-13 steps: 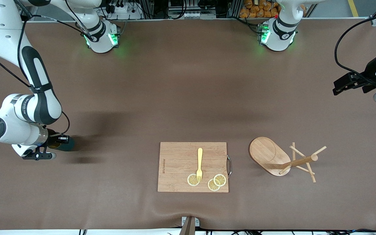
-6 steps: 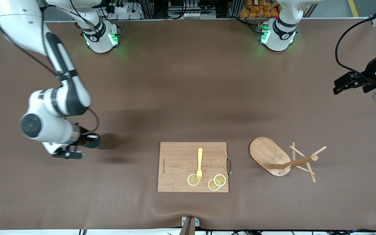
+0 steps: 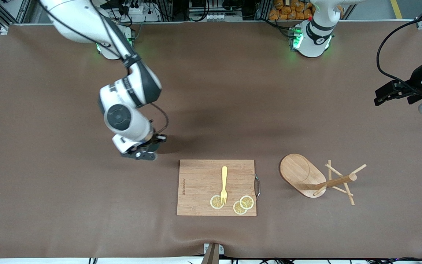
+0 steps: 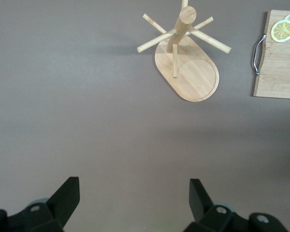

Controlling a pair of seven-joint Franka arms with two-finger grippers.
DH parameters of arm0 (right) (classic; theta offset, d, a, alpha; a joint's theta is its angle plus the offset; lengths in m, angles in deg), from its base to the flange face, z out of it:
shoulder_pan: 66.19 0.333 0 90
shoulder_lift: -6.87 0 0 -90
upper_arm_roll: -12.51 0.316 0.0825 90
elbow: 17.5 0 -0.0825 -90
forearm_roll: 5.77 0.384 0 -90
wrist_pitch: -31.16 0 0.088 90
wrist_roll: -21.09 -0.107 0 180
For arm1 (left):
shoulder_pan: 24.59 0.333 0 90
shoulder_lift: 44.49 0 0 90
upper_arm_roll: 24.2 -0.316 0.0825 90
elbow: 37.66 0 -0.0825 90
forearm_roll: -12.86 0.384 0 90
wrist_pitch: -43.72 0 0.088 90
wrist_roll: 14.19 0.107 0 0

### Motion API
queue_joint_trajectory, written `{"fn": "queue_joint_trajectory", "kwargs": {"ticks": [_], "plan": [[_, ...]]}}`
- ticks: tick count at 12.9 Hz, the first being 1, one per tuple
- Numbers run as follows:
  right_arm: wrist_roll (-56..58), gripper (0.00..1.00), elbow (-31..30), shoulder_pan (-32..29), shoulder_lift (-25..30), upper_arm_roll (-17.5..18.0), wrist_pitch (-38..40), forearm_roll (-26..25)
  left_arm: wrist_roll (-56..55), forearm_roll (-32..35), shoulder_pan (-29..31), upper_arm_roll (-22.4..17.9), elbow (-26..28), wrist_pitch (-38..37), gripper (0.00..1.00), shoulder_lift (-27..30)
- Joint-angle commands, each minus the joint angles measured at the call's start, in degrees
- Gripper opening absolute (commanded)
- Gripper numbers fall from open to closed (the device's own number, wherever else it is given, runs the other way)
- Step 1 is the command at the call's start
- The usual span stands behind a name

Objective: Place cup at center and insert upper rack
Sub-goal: 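Lift the teal mug with the right gripper toward the table center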

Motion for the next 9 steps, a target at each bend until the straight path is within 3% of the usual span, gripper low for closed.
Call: {"fn": "queue_joint_trajectory", "kwargs": {"ticks": [1,6,9], "plan": [[-9.5,0.00,1.4,6.9,0.4,-0.8,0.1,2.6,1.1,-0.2,0.3,0.2,-0.6,-1.2,1.00,0.1],[-18.4,0.00,4.7,18.3,-2.5,-1.3,-0.2,2.8,1.1,-0.2,0.6,-0.2,-0.7,-1.3,1.00,0.2],[-25.1,0.00,5.9,23.0,-5.8,-1.4,-5.4,2.8,1.1,-0.2,0.6,-0.2,-0.6,-1.8,1.00,0.4]]}}
